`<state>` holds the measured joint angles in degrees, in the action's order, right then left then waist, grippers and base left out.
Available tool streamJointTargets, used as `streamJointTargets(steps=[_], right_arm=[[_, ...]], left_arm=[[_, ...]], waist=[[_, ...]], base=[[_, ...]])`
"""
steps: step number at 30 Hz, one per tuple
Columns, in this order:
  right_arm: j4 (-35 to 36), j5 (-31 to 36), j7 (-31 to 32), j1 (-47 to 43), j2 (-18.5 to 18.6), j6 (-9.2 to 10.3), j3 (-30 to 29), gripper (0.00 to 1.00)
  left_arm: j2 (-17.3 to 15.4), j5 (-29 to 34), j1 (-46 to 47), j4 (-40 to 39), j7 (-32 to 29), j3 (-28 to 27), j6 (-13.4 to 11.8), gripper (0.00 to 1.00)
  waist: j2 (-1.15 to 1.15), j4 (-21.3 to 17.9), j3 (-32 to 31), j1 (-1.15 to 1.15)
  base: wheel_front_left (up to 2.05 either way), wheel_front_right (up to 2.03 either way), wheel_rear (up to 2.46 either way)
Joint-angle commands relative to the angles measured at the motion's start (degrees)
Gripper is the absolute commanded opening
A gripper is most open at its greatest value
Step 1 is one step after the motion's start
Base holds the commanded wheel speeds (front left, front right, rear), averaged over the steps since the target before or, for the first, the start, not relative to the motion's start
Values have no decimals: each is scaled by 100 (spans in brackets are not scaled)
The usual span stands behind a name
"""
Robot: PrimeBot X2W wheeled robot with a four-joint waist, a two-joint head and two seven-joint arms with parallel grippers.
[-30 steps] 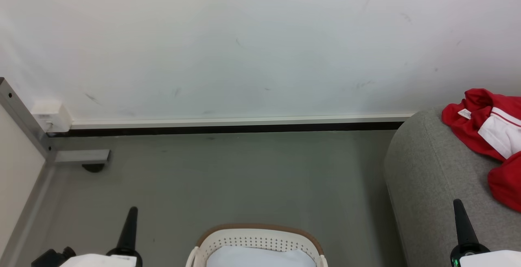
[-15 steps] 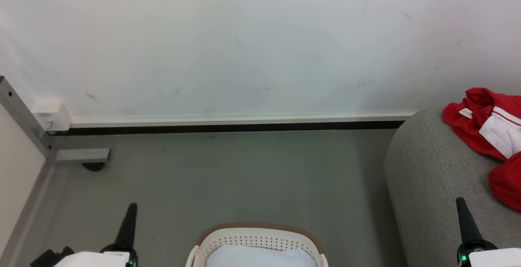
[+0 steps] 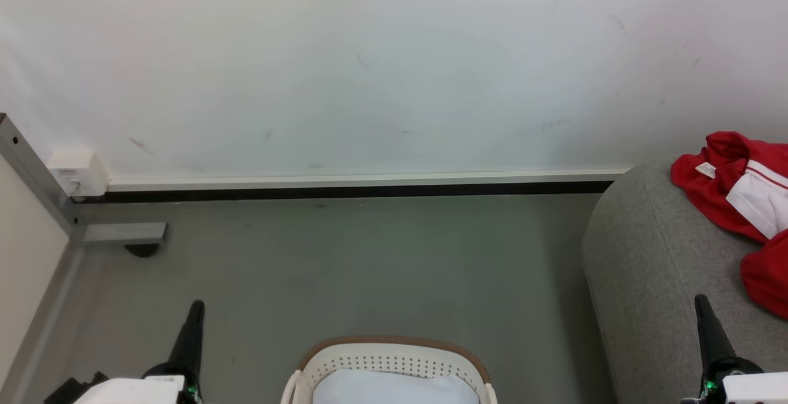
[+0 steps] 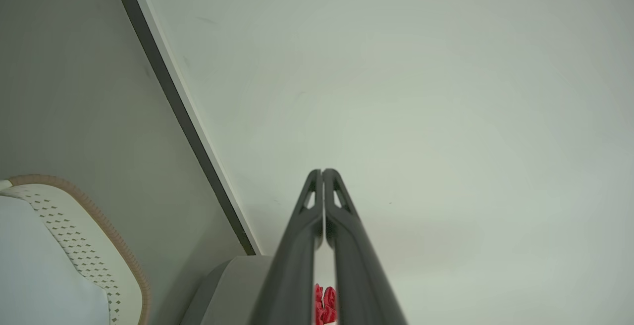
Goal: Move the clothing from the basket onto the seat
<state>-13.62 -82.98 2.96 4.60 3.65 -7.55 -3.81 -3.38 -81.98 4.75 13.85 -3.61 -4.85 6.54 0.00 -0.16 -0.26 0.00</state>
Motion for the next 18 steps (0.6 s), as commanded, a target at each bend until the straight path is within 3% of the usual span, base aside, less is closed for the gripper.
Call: streamJointTargets(steps=[1, 18], right_arm=[[-3, -166, 33, 104, 18, 9, -37, 0], [-30, -793, 222, 153, -3, 11, -152, 0]], left_arm=[[-3, -151, 86, -16, -55, -39, 34, 0], [31, -825, 152, 12, -241, -149, 91, 0]], waist=[[0, 1, 3, 0], [0, 11, 31, 0]], base=[[0, 0, 0], [0, 0, 0]])
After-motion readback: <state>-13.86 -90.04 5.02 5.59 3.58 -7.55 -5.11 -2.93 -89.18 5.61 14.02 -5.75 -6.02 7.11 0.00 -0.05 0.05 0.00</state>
